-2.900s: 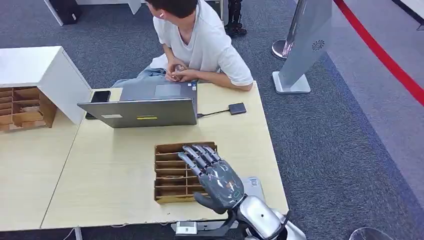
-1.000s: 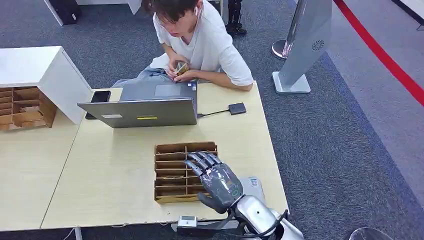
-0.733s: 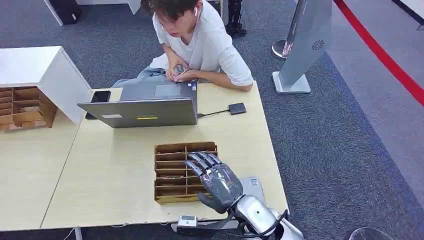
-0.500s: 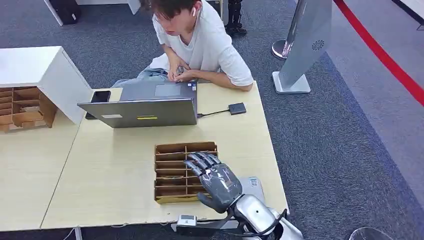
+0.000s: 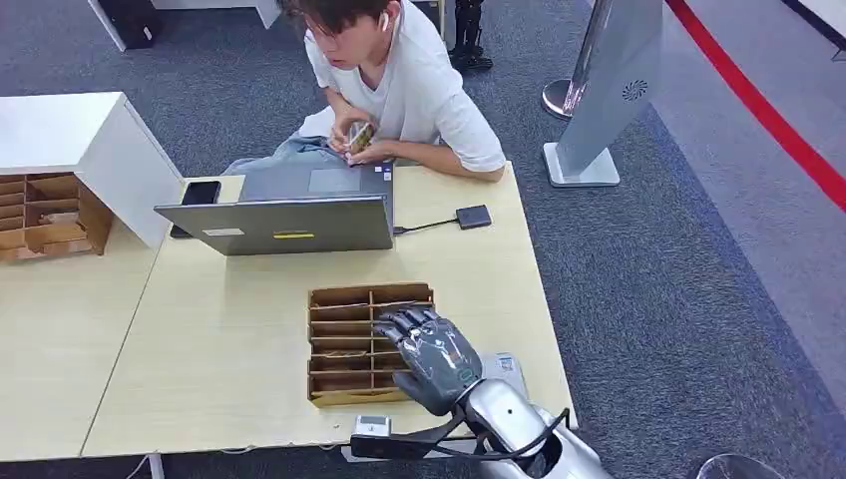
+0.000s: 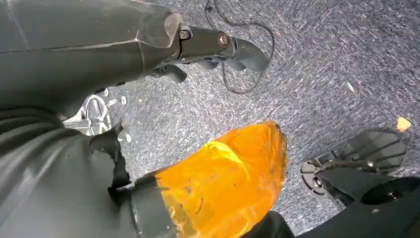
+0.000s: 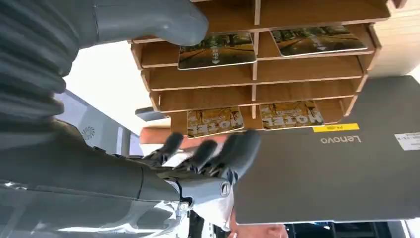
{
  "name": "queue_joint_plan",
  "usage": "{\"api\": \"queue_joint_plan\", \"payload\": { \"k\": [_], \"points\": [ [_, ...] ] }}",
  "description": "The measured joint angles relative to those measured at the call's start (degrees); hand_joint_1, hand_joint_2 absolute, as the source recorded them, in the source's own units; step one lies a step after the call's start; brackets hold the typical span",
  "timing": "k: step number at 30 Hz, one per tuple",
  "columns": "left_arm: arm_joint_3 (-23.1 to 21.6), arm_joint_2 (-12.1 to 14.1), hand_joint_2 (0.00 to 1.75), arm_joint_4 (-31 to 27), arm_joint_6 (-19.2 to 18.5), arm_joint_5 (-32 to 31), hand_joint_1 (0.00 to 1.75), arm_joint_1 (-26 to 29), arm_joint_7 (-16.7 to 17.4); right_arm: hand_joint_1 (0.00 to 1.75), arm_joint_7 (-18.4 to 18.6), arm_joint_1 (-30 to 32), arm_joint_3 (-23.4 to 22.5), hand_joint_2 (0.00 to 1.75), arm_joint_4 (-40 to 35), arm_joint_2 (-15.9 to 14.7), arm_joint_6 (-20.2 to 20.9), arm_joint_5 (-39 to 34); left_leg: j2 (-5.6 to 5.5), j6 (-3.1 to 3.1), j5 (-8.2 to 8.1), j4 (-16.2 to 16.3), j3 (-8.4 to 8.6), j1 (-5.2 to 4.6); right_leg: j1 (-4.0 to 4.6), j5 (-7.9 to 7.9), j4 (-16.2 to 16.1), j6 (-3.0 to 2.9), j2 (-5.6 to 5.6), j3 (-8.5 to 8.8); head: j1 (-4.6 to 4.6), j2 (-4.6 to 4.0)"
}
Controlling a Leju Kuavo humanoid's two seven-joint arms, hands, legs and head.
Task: Pass the card to the sensor for recognition and then transmit it.
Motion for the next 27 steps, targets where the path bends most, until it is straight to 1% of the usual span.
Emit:
{"api": "queue_joint_plan", "payload": {
  "k": [2,5,6,8,10,11,18,19,20,21,27],
  "points": [
    [0.00,0.00,0.00,0.00,0.00,-0.02,0.00,-0.01,0.02,0.56,0.00,-0.11,0.00,1.75,0.24,0.07,0.07,-0.02,0.00,0.00,0.00,0.00,0.00,0.00,0.00,0.00,0.00,0.00,0.00,0.00,0.00,0.00],
    [0.02,0.00,0.00,0.00,0.00,-0.11,0.00,-0.01,0.02,0.61,0.00,-0.23,0.00,1.75,0.46,0.13,0.26,-0.09,0.00,0.00,0.00,0.00,0.00,0.00,0.00,0.00,0.00,0.00,0.00,0.00,0.00,0.00],
    [0.02,0.02,0.00,0.00,0.00,-0.13,0.00,-0.01,0.04,0.59,0.02,-0.26,0.00,1.75,0.50,0.22,0.39,-0.11,0.00,0.00,0.00,0.00,0.00,0.00,0.00,0.00,0.00,0.00,0.00,0.00,0.00,0.00],
    [0.02,0.00,0.00,0.00,0.00,-0.20,0.00,-0.03,0.04,0.63,0.02,-0.32,0.00,1.75,0.70,0.39,0.68,-0.17,0.00,0.00,0.00,0.00,0.00,0.00,0.00,0.00,0.00,0.00,0.00,0.00,0.00,0.00],
    [0.04,0.00,0.00,0.00,0.00,-0.26,0.00,-0.04,0.04,0.63,0.04,-0.38,0.00,1.75,0.85,0.44,0.74,-0.20,0.00,0.00,0.00,0.00,0.00,0.00,0.00,0.00,0.00,0.00,0.00,0.00,0.00,0.00],
    [0.04,0.00,0.00,0.00,0.00,-0.28,0.00,-0.04,0.04,0.59,0.04,-0.41,0.00,1.75,0.90,0.44,0.77,-0.20,0.00,0.00,0.00,0.00,0.00,0.00,0.00,0.00,0.00,0.00,0.00,0.00,0.00,0.00],
    [0.13,0.00,0.00,0.00,0.00,-0.44,0.00,-0.07,0.04,0.63,0.11,-0.54,0.00,1.75,1.25,0.63,0.87,-0.35,0.00,0.00,0.00,0.00,0.00,0.00,0.00,0.00,0.00,0.00,0.00,0.00,0.00,0.00],
    [0.15,0.00,0.00,0.00,0.00,-0.46,0.00,-0.07,0.06,0.61,0.13,-0.55,0.00,1.75,1.29,0.72,0.92,-0.44,0.00,0.00,0.00,0.00,0.00,0.00,0.00,0.00,0.00,0.00,0.00,0.00,0.00,0.00],
    [0.20,0.00,0.00,0.00,0.00,-0.48,0.00,-0.07,0.04,0.63,0.13,-0.56,0.00,1.75,1.31,0.79,0.92,-0.50,0.00,0.00,0.00,0.00,0.00,0.00,0.00,0.00,0.00,0.00,0.00,0.00,0.00,0.00],
    [0.22,0.00,0.00,0.00,-0.02,-0.53,0.00,-0.08,0.04,0.59,0.15,-0.57,0.00,1.75,1.35,0.87,0.94,-0.52,0.00,0.00,0.00,0.00,0.00,0.00,0.00,0.00,0.00,0.00,0.00,0.00,0.00,0.00],
    [0.48,0.00,0.00,0.00,-0.04,-0.70,0.00,-0.08,0.04,0.61,0.33,-0.65,0.00,1.75,1.53,0.90,1.49,-0.83,0.00,0.00,0.00,0.00,0.00,0.00,0.00,0.00,0.00,0.00,0.00,0.00,0.00,0.00]
  ]
}}
